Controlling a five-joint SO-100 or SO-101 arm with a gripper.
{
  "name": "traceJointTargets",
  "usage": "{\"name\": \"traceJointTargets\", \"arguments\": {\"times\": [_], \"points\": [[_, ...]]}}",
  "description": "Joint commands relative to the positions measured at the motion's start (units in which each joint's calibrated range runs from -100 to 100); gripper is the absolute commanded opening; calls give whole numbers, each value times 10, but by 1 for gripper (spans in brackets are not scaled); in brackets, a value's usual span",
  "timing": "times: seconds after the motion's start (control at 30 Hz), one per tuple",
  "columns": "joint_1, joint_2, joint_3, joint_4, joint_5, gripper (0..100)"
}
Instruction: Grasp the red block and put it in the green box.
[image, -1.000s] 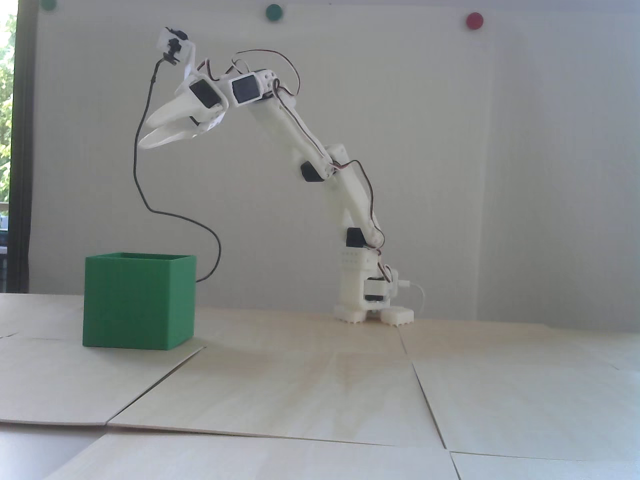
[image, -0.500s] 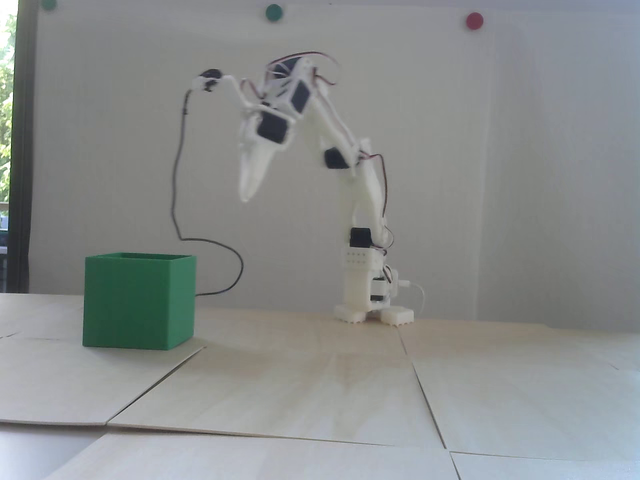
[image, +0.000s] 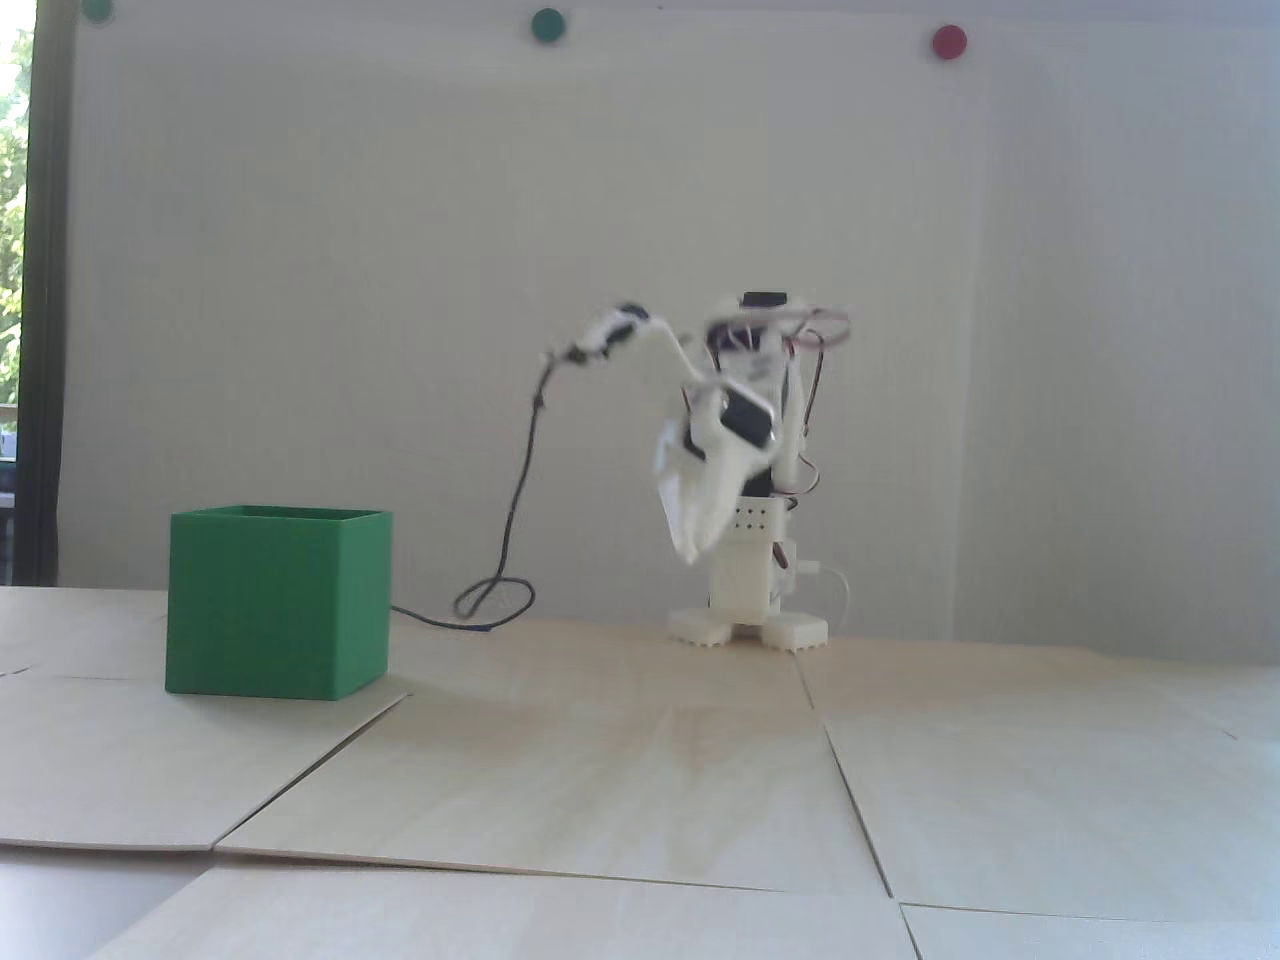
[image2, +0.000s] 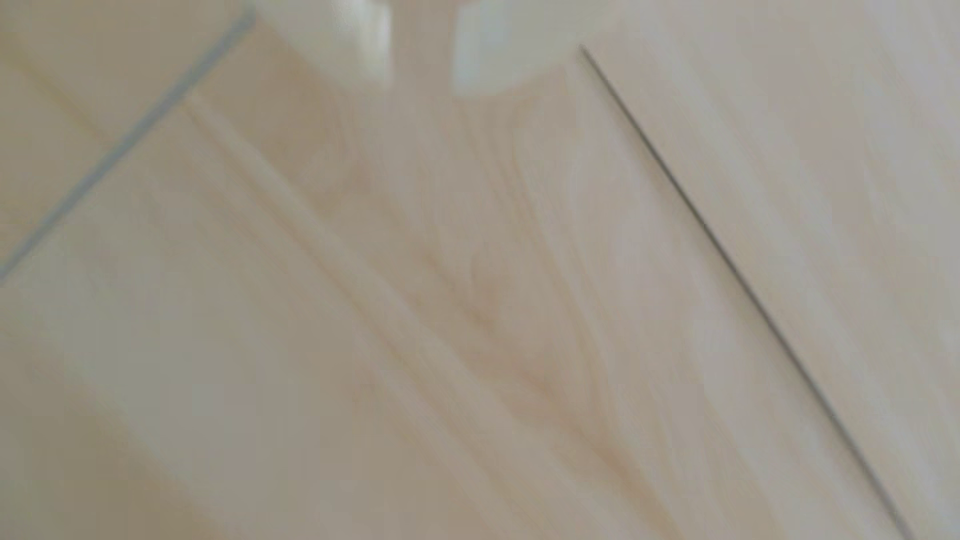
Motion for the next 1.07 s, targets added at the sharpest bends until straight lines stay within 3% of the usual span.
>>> {"name": "traceJointTargets", "arguments": {"times": [0.0, 0.07, 0.17, 0.27, 0.3, 0.5, 0.63, 0.7, 0.77, 0.9, 0.93, 1.03], "points": [[-59, -170, 277, -283, -3, 3], [-71, -196, 329, -303, -4, 2], [-74, -247, 316, -213, -19, 2], [-75, -334, 310, -84, -58, 3], [-75, -413, 309, 46, -102, 3], [-120, -562, 310, 322, -175, 3], [-151, -619, 310, 452, -184, 3], [-150, -637, 307, 458, -177, 3], [-149, -645, 304, 413, -132, 2], [-147, -649, 310, 332, 35, 2], [-147, -649, 310, 330, 101, 2], [-146, -649, 310, 354, 191, 2]]}}
